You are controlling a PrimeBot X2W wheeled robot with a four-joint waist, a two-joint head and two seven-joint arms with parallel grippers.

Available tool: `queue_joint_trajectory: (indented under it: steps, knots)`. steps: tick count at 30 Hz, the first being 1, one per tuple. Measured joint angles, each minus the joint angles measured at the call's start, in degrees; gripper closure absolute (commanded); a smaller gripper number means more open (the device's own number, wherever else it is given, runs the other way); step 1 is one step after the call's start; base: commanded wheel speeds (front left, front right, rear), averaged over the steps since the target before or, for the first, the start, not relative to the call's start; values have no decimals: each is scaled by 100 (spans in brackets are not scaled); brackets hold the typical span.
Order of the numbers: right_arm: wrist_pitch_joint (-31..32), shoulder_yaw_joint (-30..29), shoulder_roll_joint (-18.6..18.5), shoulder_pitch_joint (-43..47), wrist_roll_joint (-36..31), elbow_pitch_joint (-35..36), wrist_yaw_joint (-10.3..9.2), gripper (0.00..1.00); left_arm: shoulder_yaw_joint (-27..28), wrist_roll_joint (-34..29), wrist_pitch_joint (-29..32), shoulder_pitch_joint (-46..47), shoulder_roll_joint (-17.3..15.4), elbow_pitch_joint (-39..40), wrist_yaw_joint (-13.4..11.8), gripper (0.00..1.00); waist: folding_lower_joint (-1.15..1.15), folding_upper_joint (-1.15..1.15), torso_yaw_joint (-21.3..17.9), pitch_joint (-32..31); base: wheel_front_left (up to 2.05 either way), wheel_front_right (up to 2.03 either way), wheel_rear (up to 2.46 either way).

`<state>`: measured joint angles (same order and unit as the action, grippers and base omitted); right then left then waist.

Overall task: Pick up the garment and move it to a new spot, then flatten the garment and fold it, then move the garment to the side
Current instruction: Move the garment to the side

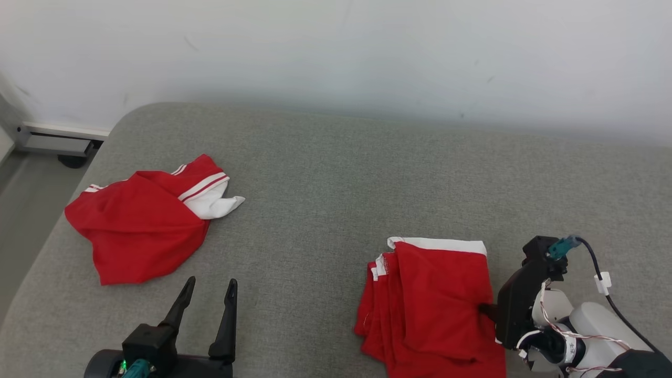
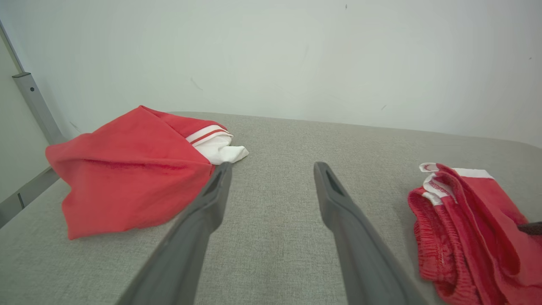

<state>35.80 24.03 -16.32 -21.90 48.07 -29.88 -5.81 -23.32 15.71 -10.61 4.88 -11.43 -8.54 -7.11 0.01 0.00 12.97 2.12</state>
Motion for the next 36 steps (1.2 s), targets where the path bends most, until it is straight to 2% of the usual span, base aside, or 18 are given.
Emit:
queue_joint_trajectory:
  steps: [6, 16, 28, 36]
  knots:
    - [-51, -213, -125, -222, 74, -121, 78, 100, 19, 54, 0, -13, 40, 8, 0, 0, 0, 0, -122, -8, 0, 0, 0]
    - [109, -332, -877, -1000, -146, -389, 170, 100, 182, 88, -2, -227, -30, 270, 0, 0, 0, 0, -371, 167, 0, 0, 0]
    - [202, -524, -1550, -1795, -388, -599, 151, 100, 343, 86, -12, -48, -170, 789, 0, 0, 0, 0, -617, 773, 0, 0, 0]
    - [202, -610, -1824, -2106, -534, -783, 85, 100, 409, 62, -18, 62, -258, 1006, 0, 0, 1, 1, -778, 1175, 0, 0, 0]
